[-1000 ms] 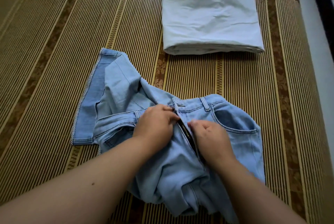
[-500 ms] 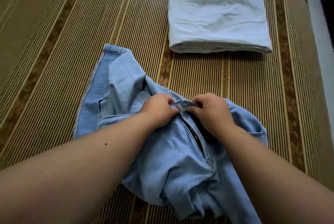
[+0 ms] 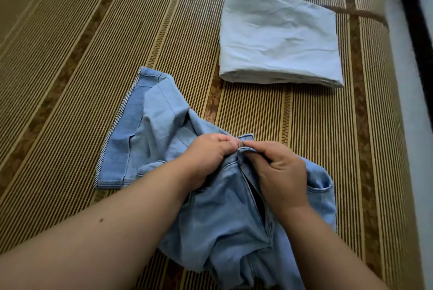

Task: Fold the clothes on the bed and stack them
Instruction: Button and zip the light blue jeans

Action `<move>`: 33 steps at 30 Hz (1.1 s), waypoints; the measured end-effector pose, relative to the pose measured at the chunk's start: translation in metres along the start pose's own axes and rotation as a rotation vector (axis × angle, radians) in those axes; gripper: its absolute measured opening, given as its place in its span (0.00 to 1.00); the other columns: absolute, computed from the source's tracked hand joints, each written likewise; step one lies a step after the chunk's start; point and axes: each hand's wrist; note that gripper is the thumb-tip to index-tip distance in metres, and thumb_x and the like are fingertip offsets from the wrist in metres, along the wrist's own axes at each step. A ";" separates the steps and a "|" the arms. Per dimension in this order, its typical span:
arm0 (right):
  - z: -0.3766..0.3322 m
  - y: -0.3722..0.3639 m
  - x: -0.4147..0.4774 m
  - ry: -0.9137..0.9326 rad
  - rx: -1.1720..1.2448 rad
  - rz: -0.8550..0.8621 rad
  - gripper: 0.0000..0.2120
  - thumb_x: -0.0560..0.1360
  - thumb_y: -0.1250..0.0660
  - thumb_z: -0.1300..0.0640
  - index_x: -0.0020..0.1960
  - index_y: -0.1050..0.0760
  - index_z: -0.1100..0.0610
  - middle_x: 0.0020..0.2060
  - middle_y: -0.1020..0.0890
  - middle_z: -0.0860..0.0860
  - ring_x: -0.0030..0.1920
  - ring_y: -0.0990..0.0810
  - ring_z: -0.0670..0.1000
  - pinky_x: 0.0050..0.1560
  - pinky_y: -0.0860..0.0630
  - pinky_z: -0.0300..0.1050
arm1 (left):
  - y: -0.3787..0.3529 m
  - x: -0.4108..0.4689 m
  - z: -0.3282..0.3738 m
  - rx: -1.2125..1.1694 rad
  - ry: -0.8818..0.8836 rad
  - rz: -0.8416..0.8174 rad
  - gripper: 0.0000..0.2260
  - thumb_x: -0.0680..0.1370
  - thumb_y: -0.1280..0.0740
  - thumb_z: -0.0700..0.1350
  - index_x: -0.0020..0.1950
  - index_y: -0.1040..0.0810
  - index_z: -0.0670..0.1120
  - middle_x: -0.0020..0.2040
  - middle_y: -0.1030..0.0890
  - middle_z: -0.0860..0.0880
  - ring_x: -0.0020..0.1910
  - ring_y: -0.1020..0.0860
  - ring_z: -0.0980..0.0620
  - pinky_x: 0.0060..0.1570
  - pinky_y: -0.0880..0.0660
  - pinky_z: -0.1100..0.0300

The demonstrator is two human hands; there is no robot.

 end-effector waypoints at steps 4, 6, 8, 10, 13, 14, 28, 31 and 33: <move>0.005 0.003 0.001 0.063 -0.235 -0.104 0.08 0.72 0.32 0.53 0.47 0.15 0.49 0.43 0.15 0.43 0.47 0.18 0.46 0.56 0.26 0.59 | -0.007 0.000 -0.005 -0.059 0.103 -0.032 0.11 0.76 0.33 0.38 0.35 0.16 0.45 0.39 0.15 0.48 0.46 0.18 0.49 0.55 0.23 0.55; 0.007 0.004 -0.003 0.071 -0.461 -0.141 0.09 0.73 0.34 0.49 0.45 0.15 0.48 0.42 0.15 0.43 0.48 0.18 0.51 0.62 0.34 0.68 | -0.012 -0.003 -0.008 -0.082 0.160 -0.053 0.06 0.76 0.32 0.39 0.41 0.16 0.42 0.42 0.15 0.44 0.48 0.17 0.46 0.55 0.22 0.53; 0.007 0.004 -0.002 0.035 -0.559 -0.188 0.11 0.76 0.36 0.48 0.45 0.16 0.48 0.40 0.15 0.44 0.47 0.19 0.51 0.64 0.39 0.67 | -0.016 -0.005 -0.011 -0.148 0.153 -0.004 0.06 0.77 0.33 0.40 0.45 0.17 0.40 0.46 0.15 0.41 0.50 0.18 0.44 0.56 0.22 0.51; 0.008 0.008 0.004 -0.068 -0.554 -0.243 0.12 0.78 0.37 0.49 0.44 0.17 0.49 0.38 0.16 0.47 0.45 0.20 0.52 0.66 0.38 0.62 | -0.019 -0.008 -0.013 -0.100 0.074 0.077 0.12 0.80 0.37 0.46 0.48 0.18 0.39 0.48 0.16 0.41 0.52 0.19 0.46 0.56 0.24 0.54; 0.009 0.016 0.014 -0.170 -0.422 -0.304 0.09 0.75 0.33 0.52 0.41 0.17 0.53 0.35 0.17 0.49 0.40 0.21 0.51 0.53 0.27 0.52 | -0.019 -0.014 -0.017 0.391 -0.197 0.014 0.17 0.78 0.36 0.55 0.45 0.19 0.43 0.42 0.17 0.44 0.43 0.21 0.52 0.46 0.27 0.58; 0.007 0.018 0.016 -0.200 -0.380 -0.317 0.07 0.74 0.32 0.52 0.42 0.16 0.52 0.35 0.16 0.48 0.39 0.21 0.49 0.48 0.26 0.49 | -0.018 -0.016 -0.018 0.461 -0.246 0.007 0.14 0.77 0.34 0.54 0.42 0.20 0.44 0.37 0.18 0.47 0.37 0.23 0.56 0.41 0.28 0.61; 0.007 0.039 0.013 -0.594 0.387 -0.273 0.12 0.72 0.31 0.69 0.52 0.20 0.57 0.42 0.14 0.53 0.44 0.15 0.49 0.46 0.18 0.41 | -0.025 -0.027 -0.010 0.109 -0.233 -0.029 0.16 0.81 0.38 0.47 0.45 0.22 0.34 0.42 0.20 0.35 0.42 0.22 0.42 0.52 0.25 0.38; 0.009 0.036 0.014 -0.730 0.599 -0.265 0.10 0.69 0.31 0.70 0.49 0.21 0.60 0.39 0.14 0.57 0.39 0.16 0.52 0.43 0.18 0.44 | -0.021 -0.026 -0.010 0.128 -0.245 -0.090 0.14 0.80 0.38 0.47 0.46 0.21 0.36 0.42 0.19 0.38 0.42 0.22 0.47 0.51 0.24 0.44; 0.012 0.036 0.012 -0.786 0.683 -0.266 0.12 0.64 0.29 0.65 0.48 0.21 0.62 0.40 0.15 0.58 0.39 0.16 0.53 0.45 0.18 0.47 | -0.018 -0.026 -0.009 0.146 -0.233 -0.126 0.11 0.81 0.39 0.45 0.46 0.19 0.42 0.42 0.16 0.44 0.43 0.20 0.52 0.49 0.22 0.53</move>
Point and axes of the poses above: each hand's wrist, its own x-axis towards the middle knuckle, its own y-axis out of the back of the hand, z = x × y
